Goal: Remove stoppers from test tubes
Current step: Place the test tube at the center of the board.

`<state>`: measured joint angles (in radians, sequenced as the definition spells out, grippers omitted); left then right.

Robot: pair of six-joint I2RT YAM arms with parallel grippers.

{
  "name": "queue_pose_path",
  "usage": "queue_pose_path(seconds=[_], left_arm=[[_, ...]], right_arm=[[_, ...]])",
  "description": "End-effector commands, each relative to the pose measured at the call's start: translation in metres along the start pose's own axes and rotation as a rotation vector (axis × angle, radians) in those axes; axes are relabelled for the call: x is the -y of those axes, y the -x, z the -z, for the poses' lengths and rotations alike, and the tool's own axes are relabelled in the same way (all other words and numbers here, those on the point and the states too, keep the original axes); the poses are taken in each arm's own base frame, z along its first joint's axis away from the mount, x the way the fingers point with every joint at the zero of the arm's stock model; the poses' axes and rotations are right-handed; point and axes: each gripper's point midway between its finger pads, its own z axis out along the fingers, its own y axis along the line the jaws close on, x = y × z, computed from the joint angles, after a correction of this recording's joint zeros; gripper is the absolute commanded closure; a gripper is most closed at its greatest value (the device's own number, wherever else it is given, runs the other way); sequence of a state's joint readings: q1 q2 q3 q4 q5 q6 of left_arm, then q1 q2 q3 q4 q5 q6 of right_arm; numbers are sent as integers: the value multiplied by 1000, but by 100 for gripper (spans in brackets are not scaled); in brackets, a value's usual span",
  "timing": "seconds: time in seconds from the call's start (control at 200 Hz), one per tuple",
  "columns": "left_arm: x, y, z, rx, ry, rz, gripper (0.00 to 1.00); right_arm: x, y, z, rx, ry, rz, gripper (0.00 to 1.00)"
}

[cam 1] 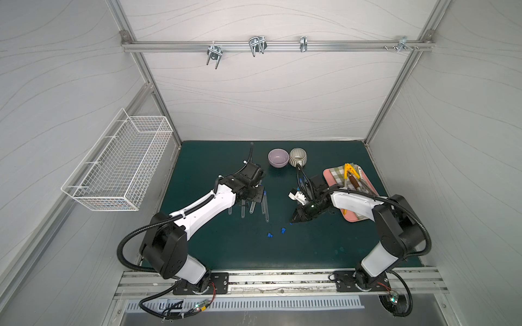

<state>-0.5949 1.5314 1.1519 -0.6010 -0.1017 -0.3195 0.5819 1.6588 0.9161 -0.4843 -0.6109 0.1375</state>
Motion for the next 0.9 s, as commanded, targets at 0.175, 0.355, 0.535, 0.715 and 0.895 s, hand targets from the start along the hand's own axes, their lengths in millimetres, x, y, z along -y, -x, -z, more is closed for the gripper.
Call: queue_pose_path(seconds=[0.175,0.355,0.535,0.715,0.895], left_arm=[[-14,25,-37,12,114,165,97],[-25,18,-64,-34,180,193,97],[-34,11,-84,-59,217,207,97],[-45,2,-97,-86,258,207,97],[-50,-6,-107,-118,272,206,98]], right_arm=[[14,-11,-10,-70,-113,23,98],[16,-17,-15,-85,-109,17,97],[16,-18,-19,-96,-113,17,95],[18,-17,-20,-95,-116,18,93],[19,-17,-21,-100,-118,12,90]])
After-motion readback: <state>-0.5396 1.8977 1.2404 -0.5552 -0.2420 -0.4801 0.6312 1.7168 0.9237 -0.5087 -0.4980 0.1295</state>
